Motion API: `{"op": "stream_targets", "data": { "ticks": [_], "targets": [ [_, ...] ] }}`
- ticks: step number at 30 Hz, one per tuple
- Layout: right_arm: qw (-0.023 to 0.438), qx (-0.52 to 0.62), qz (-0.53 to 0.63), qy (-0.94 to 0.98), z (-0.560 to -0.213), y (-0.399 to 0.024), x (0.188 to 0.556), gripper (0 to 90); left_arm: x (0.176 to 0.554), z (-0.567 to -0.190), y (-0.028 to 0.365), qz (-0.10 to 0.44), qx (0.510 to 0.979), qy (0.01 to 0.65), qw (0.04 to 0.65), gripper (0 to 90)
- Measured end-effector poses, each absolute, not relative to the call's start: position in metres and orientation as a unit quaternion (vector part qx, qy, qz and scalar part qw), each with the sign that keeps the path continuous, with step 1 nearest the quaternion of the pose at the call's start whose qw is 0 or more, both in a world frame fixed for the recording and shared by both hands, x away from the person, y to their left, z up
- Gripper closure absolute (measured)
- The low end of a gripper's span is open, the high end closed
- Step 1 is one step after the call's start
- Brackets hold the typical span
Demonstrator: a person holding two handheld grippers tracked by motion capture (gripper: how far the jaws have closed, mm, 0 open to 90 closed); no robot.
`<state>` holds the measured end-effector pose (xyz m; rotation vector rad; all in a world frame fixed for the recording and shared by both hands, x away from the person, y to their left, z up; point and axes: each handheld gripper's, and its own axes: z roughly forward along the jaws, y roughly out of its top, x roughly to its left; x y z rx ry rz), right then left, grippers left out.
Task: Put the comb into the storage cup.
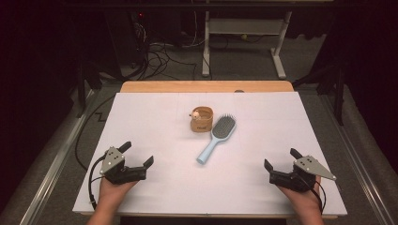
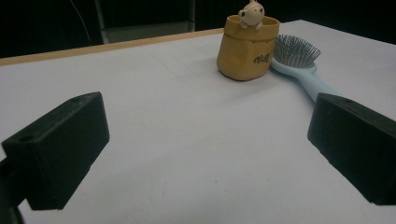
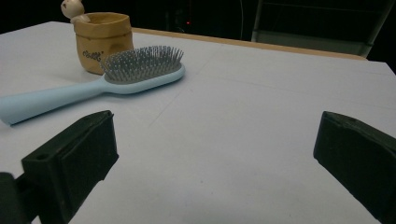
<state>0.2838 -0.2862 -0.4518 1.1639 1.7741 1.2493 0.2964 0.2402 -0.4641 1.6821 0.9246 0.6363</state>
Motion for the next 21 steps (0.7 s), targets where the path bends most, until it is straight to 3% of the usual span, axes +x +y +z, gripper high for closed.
{"op": "stream_targets", "data": {
  "ticks": [21],
  "targets": [
    [0.324,0.434,0.469,0.698,-0.4542,-0.2813,0.2839,3.0,0.2959,-0.4637,0.2315,0.235,0.723,0.364,0.537,3.2]
  ]
}}
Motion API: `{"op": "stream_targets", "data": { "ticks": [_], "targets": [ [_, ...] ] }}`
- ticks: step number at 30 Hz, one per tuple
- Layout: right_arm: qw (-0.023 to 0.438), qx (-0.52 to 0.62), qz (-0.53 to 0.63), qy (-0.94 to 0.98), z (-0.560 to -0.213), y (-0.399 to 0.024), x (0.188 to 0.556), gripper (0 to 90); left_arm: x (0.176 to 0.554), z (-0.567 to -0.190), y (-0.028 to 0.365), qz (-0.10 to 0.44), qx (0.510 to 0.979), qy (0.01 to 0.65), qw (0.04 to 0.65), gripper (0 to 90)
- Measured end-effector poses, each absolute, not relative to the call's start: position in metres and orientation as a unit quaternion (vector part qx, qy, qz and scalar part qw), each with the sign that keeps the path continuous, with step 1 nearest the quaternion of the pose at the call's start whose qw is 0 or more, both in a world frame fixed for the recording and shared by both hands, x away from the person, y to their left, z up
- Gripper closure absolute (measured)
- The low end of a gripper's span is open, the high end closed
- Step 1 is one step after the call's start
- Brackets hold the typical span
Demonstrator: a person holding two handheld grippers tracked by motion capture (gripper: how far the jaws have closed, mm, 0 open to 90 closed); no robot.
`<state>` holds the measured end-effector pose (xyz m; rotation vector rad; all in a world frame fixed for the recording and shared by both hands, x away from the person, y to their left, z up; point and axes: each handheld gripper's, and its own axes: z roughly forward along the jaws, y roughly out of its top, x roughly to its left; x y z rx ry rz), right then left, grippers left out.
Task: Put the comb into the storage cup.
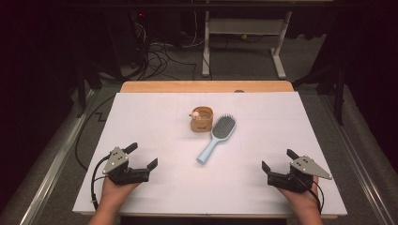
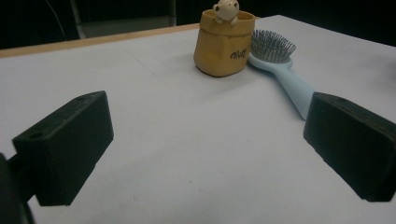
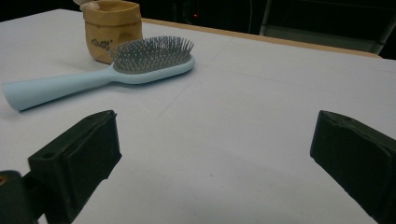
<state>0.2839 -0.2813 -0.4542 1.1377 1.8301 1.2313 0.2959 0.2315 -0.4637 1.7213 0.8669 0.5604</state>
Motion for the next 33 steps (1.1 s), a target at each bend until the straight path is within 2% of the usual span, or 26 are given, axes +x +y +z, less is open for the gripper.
{"op": "stream_targets", "data": {
  "ticks": [9,13,20,33],
  "targets": [
    [0.318,0.415,0.469,0.712,-0.455,-0.272,0.283,18.6,0.298,-0.462,0.231,0.215,0.733,0.369,0.529,6.2],
    [0.314,0.407,0.468,0.719,-0.456,-0.268,0.282,27.4,0.297,-0.463,0.231,0.233,0.731,0.364,0.528,5.8],
    [0.301,0.402,0.474,0.723,-0.455,-0.263,0.283,45.1,0.298,-0.463,0.231,0.247,0.724,0.367,0.53,0.0],
    [0.284,0.395,0.464,0.74,-0.455,-0.243,0.289,74.6,0.298,-0.462,0.233,0.256,0.718,0.366,0.534,0.0]
  ]
}}
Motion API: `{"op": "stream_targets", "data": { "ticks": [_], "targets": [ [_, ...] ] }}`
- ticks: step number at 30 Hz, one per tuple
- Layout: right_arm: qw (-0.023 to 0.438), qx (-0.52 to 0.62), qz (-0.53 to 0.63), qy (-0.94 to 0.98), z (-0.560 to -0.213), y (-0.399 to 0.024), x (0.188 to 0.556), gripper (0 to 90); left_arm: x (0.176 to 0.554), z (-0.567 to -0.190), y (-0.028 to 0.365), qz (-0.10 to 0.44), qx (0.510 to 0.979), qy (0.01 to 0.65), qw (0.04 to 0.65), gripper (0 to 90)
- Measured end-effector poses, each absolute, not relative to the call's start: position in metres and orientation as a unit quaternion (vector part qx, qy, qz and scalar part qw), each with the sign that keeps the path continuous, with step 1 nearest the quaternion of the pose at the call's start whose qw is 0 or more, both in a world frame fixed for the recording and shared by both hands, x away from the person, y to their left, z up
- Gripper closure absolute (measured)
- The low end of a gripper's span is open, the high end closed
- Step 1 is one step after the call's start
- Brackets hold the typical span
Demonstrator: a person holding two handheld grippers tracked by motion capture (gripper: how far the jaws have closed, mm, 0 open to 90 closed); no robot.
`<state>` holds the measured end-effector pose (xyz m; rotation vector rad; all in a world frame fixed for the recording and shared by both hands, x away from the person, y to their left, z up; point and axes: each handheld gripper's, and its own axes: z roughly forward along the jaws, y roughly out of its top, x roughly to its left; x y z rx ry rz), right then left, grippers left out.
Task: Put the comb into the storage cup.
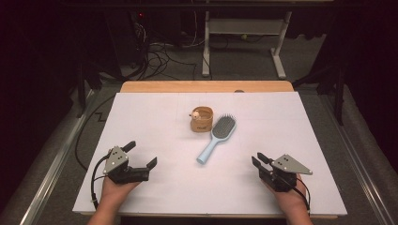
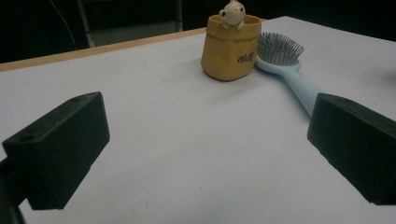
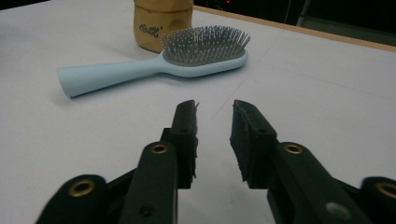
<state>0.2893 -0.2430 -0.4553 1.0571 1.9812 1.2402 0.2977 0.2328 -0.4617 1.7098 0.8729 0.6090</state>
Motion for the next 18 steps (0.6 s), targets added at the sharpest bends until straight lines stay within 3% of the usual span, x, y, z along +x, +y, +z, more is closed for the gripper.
{"op": "stream_targets", "data": {
  "ticks": [5,18],
  "targets": [
    [0.277,0.391,0.458,0.749,-0.455,-0.233,0.295,86.1,0.298,-0.461,0.234,0.258,0.716,0.367,0.535,0.0],
    [0.266,0.369,0.448,0.77,-0.453,-0.197,0.309,90.0,0.297,-0.461,0.235,0.258,0.714,0.364,0.539,0.0]
  ]
}}
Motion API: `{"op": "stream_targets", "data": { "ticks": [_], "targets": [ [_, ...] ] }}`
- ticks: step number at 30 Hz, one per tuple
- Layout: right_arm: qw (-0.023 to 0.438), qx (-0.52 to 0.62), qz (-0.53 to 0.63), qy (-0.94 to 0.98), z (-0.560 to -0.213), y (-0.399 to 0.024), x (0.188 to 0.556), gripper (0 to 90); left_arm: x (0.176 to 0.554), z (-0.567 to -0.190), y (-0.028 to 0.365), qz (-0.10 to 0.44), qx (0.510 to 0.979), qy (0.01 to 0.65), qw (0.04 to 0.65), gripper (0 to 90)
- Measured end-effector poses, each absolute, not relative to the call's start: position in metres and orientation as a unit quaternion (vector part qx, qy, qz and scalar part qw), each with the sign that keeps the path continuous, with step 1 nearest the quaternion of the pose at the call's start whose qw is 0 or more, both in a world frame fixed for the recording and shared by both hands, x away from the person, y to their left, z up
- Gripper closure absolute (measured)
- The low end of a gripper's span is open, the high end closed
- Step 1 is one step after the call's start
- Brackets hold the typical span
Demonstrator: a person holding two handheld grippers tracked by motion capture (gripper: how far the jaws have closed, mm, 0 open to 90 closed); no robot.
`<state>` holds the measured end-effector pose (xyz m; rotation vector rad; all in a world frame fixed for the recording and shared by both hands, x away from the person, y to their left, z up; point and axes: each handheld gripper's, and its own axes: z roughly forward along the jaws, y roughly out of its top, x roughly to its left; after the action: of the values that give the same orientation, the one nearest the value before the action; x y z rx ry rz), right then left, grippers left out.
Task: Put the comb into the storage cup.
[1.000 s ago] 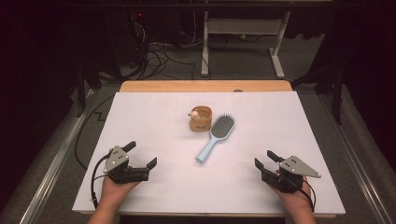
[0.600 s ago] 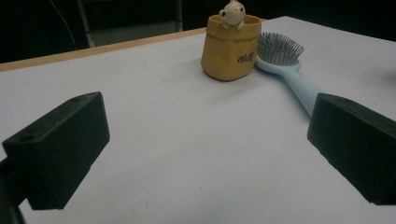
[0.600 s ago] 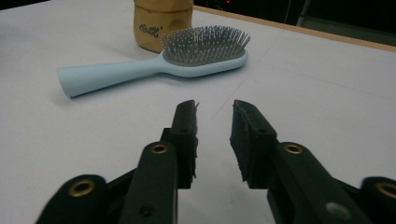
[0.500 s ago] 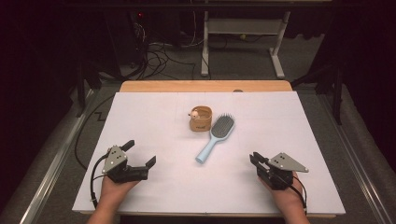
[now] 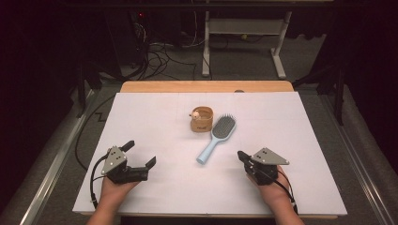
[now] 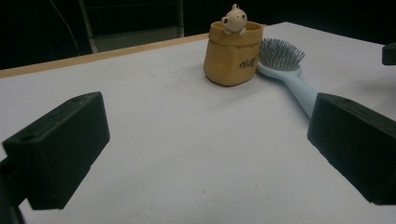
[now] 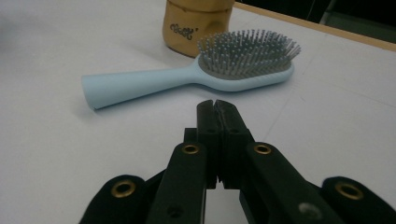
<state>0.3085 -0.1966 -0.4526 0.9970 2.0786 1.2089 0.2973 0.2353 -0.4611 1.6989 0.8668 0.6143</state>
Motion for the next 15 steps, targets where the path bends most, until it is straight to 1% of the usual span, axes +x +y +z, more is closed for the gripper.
{"op": "stream_targets", "data": {
  "ticks": [10,15],
  "targets": [
    [0.237,0.359,0.458,0.778,-0.448,-0.164,0.326,90.0,0.297,-0.46,0.238,0.257,0.709,0.366,0.545,0.0],
    [0.224,0.362,0.466,0.776,-0.446,-0.155,0.334,90.0,0.297,-0.46,0.24,0.259,0.706,0.371,0.546,0.7]
  ]
}}
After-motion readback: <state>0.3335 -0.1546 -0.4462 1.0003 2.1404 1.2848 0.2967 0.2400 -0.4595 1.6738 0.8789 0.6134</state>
